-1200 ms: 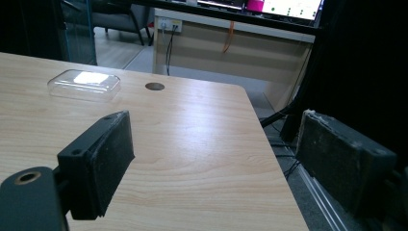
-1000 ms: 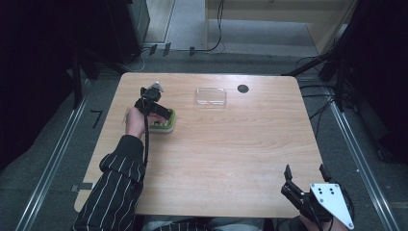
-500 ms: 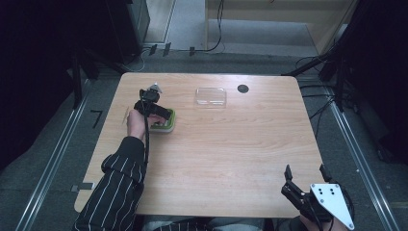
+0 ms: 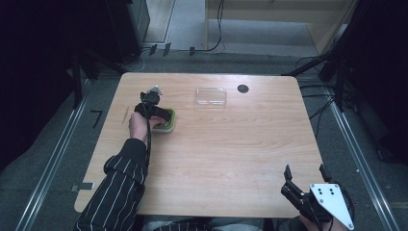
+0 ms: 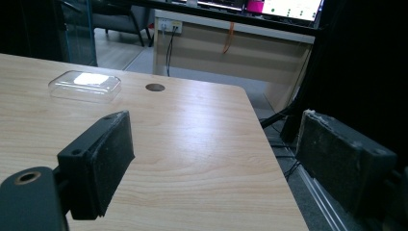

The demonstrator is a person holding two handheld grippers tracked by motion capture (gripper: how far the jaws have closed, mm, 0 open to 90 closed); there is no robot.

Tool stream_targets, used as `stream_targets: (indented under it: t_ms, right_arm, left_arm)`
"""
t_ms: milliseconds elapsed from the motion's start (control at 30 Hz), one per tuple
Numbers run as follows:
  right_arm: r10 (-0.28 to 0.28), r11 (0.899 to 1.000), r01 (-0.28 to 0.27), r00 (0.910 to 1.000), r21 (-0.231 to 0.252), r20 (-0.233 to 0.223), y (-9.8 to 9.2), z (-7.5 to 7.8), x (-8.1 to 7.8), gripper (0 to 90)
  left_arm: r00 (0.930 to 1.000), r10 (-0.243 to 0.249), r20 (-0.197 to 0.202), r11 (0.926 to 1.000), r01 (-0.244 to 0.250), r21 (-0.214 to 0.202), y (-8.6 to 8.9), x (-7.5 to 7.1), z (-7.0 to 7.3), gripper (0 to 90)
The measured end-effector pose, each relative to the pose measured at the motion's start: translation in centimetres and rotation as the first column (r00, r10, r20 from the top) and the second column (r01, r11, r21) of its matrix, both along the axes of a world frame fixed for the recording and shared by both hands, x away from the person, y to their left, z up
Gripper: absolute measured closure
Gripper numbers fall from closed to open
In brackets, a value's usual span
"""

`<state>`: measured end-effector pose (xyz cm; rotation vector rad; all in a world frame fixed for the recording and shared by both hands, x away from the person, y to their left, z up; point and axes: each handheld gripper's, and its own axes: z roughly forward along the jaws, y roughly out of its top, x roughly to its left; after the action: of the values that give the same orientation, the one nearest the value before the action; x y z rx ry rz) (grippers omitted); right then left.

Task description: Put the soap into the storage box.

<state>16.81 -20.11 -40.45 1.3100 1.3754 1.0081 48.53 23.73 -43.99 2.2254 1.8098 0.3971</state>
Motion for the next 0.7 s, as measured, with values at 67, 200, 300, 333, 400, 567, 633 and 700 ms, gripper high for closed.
stream_targets:
  t_ms: [67,200,300,333,400,567,633,700]
  right_arm:
    - [0.000,1.000,0.000,1.0000,0.000,0.000,-0.01,0.00,0.00,12.8]
    - [0.000,1.000,0.000,1.0000,0.000,0.001,0.00,0.00,0.00,12.8]
    - [0.000,1.000,0.000,1.0000,-0.001,0.001,-0.01,0.00,-0.01,12.8]
    - [0.001,1.000,-0.001,1.0000,-0.001,0.001,0.00,0.00,-0.01,12.8]
    - [0.000,1.000,0.000,1.0000,-0.001,0.002,0.00,0.00,-0.01,12.8]
    - [0.000,1.000,0.000,1.0000,-0.002,0.001,0.02,0.00,0.00,12.8]
    - [0.001,1.000,-0.001,1.0000,-0.002,0.002,0.01,0.00,0.00,12.8]
    - [0.001,1.000,-0.001,1.0000,-0.003,0.003,0.00,0.00,0.00,12.8]
  left_arm:
    - [0.9999,0.012,-0.002,0.9999,-0.012,0.001,0.03,0.01,-0.16,13.5]
    - [0.9996,0.028,-0.004,0.9996,-0.028,0.002,0.09,0.04,-0.35,13.5]
    - [0.9995,0.033,-0.006,0.9995,-0.033,0.002,0.09,0.05,-0.46,13.5]
    - [0.9994,0.033,-0.009,0.9994,-0.033,0.001,0.10,0.06,-0.50,13.5]
    - [0.9994,0.033,-0.008,0.9994,-0.033,0.002,0.10,0.05,-0.49,13.4]
    - [0.9994,0.035,-0.007,0.9994,-0.035,0.003,0.09,0.04,-0.50,13.4]
    - [0.9993,0.037,-0.006,0.9993,-0.037,0.006,0.03,0.04,-0.52,13.4]
    - [0.9993,0.037,-0.005,0.9993,-0.037,0.007,0.01,0.04,-0.54,13.4]
